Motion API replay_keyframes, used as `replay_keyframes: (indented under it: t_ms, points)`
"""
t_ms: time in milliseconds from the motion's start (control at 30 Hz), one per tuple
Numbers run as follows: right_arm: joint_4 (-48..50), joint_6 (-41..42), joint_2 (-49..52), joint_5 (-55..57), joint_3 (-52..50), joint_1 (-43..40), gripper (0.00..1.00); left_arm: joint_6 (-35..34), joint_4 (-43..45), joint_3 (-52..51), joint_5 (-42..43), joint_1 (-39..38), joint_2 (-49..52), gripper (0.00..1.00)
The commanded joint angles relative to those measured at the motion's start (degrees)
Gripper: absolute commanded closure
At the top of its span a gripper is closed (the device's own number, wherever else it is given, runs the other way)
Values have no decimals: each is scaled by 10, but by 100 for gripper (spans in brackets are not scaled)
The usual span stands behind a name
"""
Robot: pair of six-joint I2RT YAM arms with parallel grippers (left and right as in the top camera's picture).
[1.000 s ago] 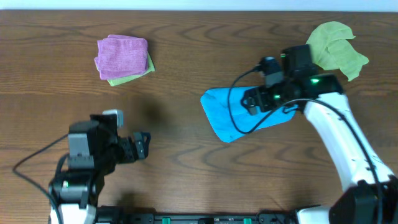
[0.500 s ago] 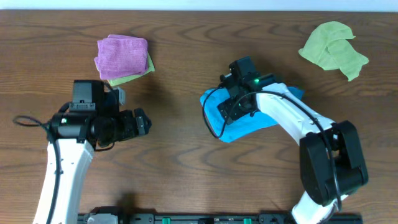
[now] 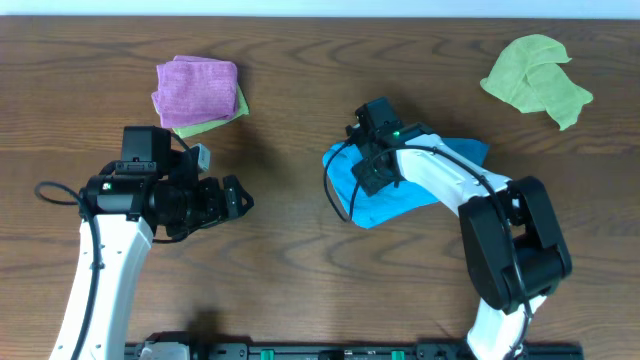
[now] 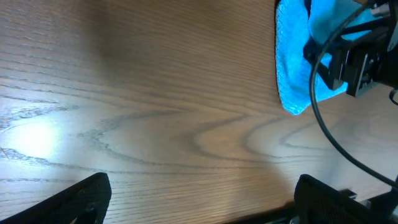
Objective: Fold the cloth
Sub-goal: 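Lay the blue cloth flat at center, moving the right gripper forward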
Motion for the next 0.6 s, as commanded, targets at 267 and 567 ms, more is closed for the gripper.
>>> replay_keyframes:
  t_ms: [267,567]
  points:
    - [9,-4,-9,81,27,5,99,0,0,13,16,0,0,4]
    - [103,-4,-16,110,92,34,99,-7,3,13,16,0,0,5]
